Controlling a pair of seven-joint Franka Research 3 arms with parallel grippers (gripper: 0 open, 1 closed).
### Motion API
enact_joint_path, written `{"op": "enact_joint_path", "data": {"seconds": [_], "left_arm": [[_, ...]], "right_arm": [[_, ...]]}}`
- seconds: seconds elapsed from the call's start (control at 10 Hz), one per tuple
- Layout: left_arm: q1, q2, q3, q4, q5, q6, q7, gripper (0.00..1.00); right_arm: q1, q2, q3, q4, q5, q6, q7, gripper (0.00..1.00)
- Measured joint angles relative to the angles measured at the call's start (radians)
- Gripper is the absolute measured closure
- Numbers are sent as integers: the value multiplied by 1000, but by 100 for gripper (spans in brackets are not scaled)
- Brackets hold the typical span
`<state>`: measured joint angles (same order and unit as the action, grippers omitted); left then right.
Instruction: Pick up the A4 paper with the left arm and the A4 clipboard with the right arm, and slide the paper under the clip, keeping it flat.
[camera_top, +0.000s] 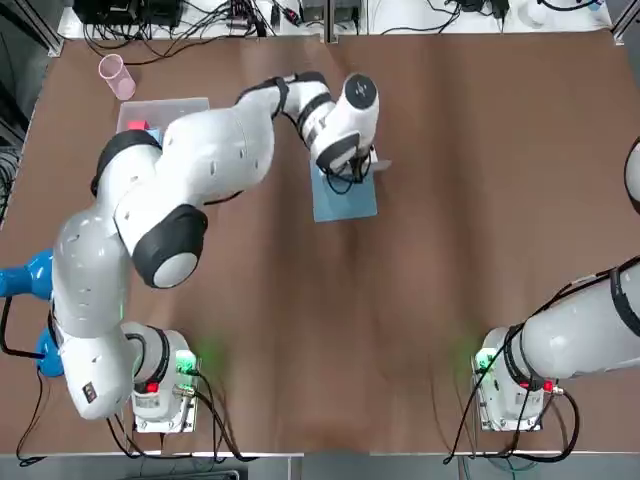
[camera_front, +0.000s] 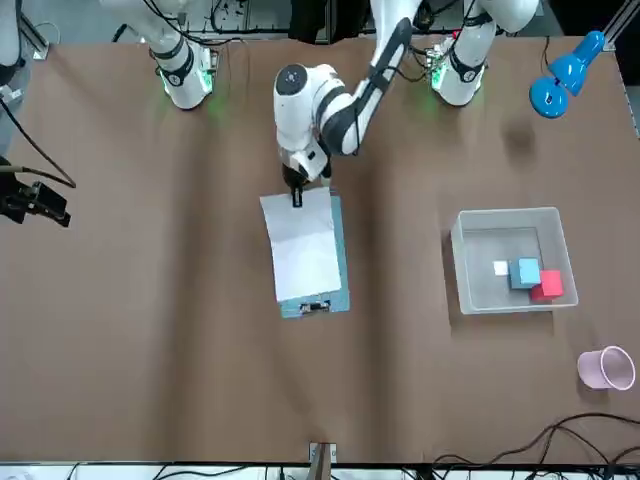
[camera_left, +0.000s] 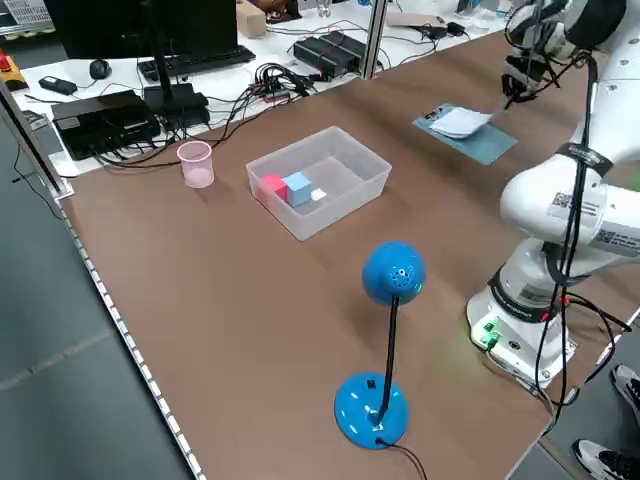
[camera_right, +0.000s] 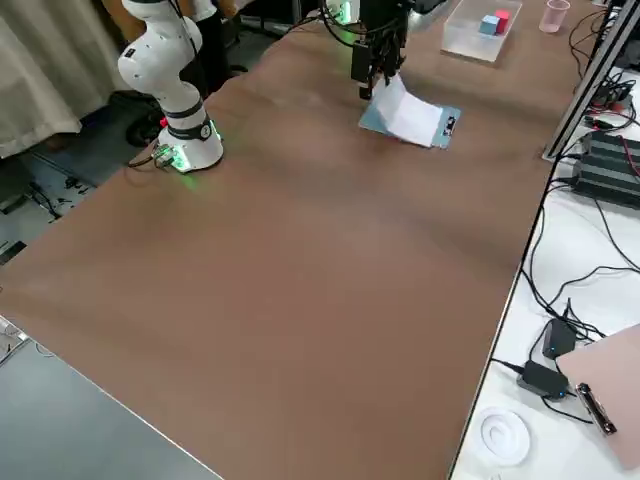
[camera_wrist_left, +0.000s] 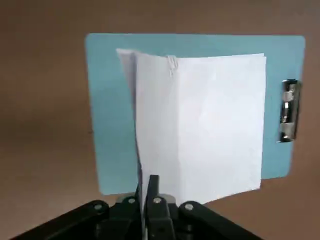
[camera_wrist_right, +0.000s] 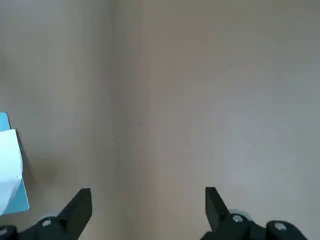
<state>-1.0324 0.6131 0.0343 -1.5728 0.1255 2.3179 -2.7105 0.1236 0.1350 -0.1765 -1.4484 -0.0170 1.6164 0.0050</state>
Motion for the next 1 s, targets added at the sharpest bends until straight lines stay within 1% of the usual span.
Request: {"op": "enact_joint_path", "data": {"seconds": [0.2,0.4,0.8,1.0], "left_arm": [[-1,-23,6,-38,0,-1,0,99],[7,-31,13,-54,0,-1,0,99],[25,-36,21,-55,0,0,0,99],[40,-37,22,-55,-25,1,0,99]], "right_arm": [[4,0,8,0,0,1,0,0],[3,0,8,0,0,2,0,0],[3,3,9,0,0,3,0,0],[3,3,9,0,0,3,0,0]]}}
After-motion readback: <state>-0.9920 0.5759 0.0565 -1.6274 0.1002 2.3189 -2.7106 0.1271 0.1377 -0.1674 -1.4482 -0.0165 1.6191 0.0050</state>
